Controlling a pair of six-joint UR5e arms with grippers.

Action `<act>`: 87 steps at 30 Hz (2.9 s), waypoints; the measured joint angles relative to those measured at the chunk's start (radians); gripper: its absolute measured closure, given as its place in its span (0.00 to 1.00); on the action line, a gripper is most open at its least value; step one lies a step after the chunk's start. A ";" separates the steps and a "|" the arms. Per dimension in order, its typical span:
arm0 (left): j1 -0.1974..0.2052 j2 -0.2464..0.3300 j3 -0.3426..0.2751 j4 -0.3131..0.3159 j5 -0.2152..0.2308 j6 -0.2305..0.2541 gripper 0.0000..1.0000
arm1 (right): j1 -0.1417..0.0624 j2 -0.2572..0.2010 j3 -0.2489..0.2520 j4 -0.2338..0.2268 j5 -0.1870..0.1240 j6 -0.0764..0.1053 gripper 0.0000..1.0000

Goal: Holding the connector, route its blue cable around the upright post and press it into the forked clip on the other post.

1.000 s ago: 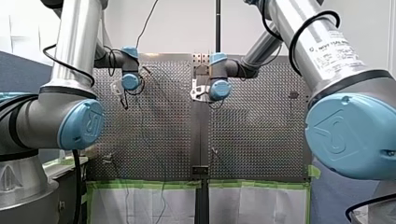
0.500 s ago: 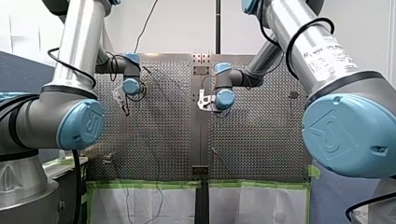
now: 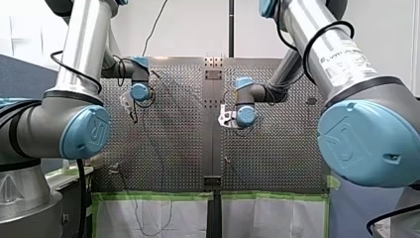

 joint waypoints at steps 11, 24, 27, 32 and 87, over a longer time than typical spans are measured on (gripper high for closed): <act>-0.006 0.000 0.000 -0.001 -0.001 0.000 0.40 | -0.091 0.002 0.094 -0.094 0.004 0.026 1.00; -0.011 0.000 0.000 -0.001 -0.015 0.001 0.40 | -0.139 0.037 0.198 -0.198 0.005 0.046 1.00; -0.012 0.000 0.000 -0.001 -0.015 0.001 0.40 | -0.136 0.062 0.224 -0.224 0.006 0.042 1.00; -0.013 0.000 0.000 0.000 -0.015 0.001 0.40 | -0.123 0.106 0.268 -0.268 0.009 0.039 1.00; -0.014 0.000 -0.001 0.010 -0.026 0.011 0.40 | -0.113 0.555 0.392 -0.745 0.012 0.123 1.00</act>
